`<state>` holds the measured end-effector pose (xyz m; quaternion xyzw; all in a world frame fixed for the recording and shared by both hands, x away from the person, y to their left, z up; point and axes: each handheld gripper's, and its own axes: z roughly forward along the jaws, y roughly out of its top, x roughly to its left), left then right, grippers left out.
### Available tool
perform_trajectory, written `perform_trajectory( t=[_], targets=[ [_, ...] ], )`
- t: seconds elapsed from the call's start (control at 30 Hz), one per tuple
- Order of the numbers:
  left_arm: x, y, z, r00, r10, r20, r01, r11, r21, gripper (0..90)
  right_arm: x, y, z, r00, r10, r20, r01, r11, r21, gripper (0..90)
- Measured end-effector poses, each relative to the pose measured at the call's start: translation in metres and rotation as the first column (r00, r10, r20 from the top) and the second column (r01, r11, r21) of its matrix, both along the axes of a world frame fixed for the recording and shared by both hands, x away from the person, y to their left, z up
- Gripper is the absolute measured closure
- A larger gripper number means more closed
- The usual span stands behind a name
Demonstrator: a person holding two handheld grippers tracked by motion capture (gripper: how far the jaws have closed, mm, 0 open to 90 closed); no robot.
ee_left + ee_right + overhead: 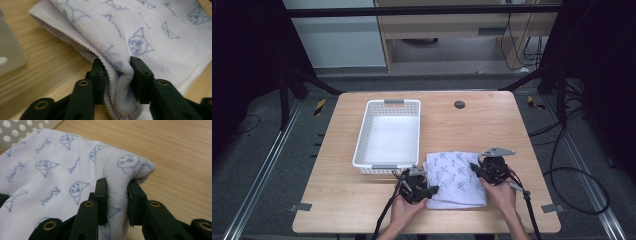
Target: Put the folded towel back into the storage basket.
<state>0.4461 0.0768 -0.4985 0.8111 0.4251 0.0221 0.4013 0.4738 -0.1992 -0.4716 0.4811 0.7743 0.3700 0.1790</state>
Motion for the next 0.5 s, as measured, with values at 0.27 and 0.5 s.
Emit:
perform_trajectory(
  t=[0.27, 0.5],
  targets=[
    [-0.012, -0.008, 0.007, 0.9944, -0.012, 0.105, 0.005, 0.9976, 0.069, 73.8, 0.0, -0.002, 0.001, 1.0, 0.004, -0.006, -0.004, 0.9998, 0.02, 73.7],
    [-0.019, -0.008, 0.02, 0.9886, -0.04, 0.145, 0.03, 0.997, 0.072, 74.2, -0.006, -0.004, 0.011, 0.9996, 0.02, 0.02, -0.02, 0.999, 0.039, 73.7]
  ],
)
